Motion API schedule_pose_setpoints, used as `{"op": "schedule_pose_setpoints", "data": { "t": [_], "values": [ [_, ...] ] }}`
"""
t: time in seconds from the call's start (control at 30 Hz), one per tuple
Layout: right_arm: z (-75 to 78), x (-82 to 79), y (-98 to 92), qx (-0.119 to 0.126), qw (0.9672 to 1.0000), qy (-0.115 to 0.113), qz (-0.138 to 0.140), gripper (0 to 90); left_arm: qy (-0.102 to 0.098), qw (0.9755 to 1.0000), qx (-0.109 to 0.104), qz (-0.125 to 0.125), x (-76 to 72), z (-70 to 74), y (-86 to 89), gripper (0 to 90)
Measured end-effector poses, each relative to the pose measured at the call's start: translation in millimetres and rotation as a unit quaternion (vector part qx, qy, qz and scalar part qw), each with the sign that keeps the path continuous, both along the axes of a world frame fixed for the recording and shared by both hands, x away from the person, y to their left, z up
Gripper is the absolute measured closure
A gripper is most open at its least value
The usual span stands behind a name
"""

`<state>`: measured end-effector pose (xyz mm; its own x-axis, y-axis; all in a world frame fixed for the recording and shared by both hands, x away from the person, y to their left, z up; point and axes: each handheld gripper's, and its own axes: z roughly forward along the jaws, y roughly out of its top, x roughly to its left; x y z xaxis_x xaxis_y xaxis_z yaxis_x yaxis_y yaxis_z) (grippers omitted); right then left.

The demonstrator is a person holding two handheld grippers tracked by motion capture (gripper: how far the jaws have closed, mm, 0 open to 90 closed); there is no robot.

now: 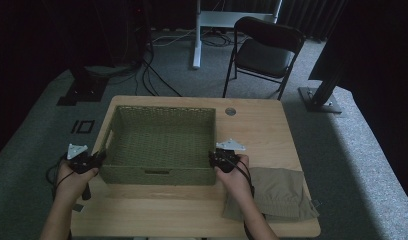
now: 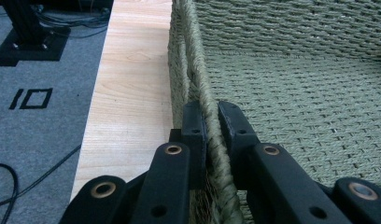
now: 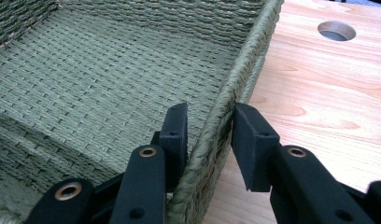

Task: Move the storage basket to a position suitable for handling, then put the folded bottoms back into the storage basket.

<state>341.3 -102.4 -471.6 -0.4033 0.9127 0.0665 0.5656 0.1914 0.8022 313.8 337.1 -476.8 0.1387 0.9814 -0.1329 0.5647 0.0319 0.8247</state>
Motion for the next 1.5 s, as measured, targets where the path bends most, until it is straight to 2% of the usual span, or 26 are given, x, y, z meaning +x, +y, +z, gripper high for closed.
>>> {"op": "schedule_pose_setpoints", "data": {
  "t": [0.27,0.37,0.4,0.43,0.5,0.53,0.57,0.6,0.63,0.67,0.73,0.77,0.83,0.93,1.0,1.07,1.2,1.33,1.5],
  "values": [
    [0.8,-3.0,1.1,-0.007,1.0,0.002,-0.003,66.2,-0.001,1.0,0.0,-0.002,0.3,-0.4,0.5,82.5],
    [-0.1,-2.2,-1.6,0.009,1.0,0.003,0.001,64.4,-0.006,0.9999,0.0,-0.009,0.7,-0.8,1.9,81.0],
    [-0.2,-1.9,-2.5,0.013,0.9999,0.004,0.004,61.6,-0.011,0.9997,-0.011,-0.019,1.3,-2.8,2.8,76.1],
    [-0.4,-0.6,-4.8,0.021,0.9996,-0.002,0.018,57.2,-0.014,0.9993,-0.026,-0.024,2.2,-4.8,2.6,66.3],
    [-0.3,-0.2,-7.3,0.018,0.9991,-0.032,0.022,44.6,-0.02,0.9987,-0.028,-0.036,3.4,-6.8,2.2,48.4],
    [-0.2,0.2,-8.1,0.013,0.9985,-0.044,0.03,39.7,-0.021,0.9989,-0.021,-0.036,3.9,-6.7,2.7,45.6],
    [0.3,0.2,-8.5,0.012,0.9984,-0.046,0.031,37.3,-0.023,0.9989,-0.014,-0.037,4.3,-6.6,3.7,42.1],
    [0.6,0.8,-9.2,0.012,0.9984,-0.04,0.037,33.7,-0.021,0.9989,-0.018,-0.037,4.7,-6.3,4.5,38.2],
    [1.1,1.8,-9.8,0.02,0.9984,-0.022,0.048,28.8,-0.018,0.9988,-0.023,-0.04,4.7,-6.1,5.1,35.5],
    [1.6,2.4,-10.0,0.027,0.998,-0.015,0.054,28.5,-0.012,0.9987,-0.026,-0.041,4.3,-5.3,5.6,33.2],
    [3.7,1.6,-8.4,0.026,0.9976,-0.029,0.057,24.1,-0.009,0.999,-0.016,-0.042,3.3,-2.8,6.7,26.7],
    [4.7,2.0,-7.5,0.027,0.9974,-0.031,0.06,20.2,-0.01,0.999,-0.012,-0.042,2.8,-1.9,7.1,26.6],
    [6.4,2.5,-5.4,0.039,0.9967,-0.027,0.066,17.7,-0.006,0.9991,-0.004,-0.043,1.3,0.2,9.0,24.3],
    [8.6,1.5,-1.9,0.026,0.9953,-0.03,0.088,12.7,-0.012,0.9988,0.004,-0.048,-2.5,3.8,11.2,24.2],
    [9.7,1.1,-1.2,0.031,0.9945,-0.03,0.096,13.4,-0.007,0.9989,0.004,-0.045,-4.0,5.8,12.1,24.1],
    [11.4,1.0,-0.3,0.028,0.9944,-0.025,0.099,13.4,-0.006,0.9991,0.012,-0.041,-8.5,12.9,15.3,24.1],
    [15.2,0.9,-0.3,0.035,0.9943,-0.028,0.097,13.4,-0.019,0.999,0.006,-0.041,-13.5,22.8,17.1,21.2],
    [19.0,0.6,-1.7,0.032,0.995,-0.035,0.088,13.3,-0.03,0.9988,0.002,-0.04,-17.3,30.1,14.2,19.7],
    [24.3,0.3,-5.9,0.034,0.995,-0.038,0.086,13.3,-0.039,0.9974,-0.007,-0.06,-20.2,34.3,3.1,19.2]
  ]
}}
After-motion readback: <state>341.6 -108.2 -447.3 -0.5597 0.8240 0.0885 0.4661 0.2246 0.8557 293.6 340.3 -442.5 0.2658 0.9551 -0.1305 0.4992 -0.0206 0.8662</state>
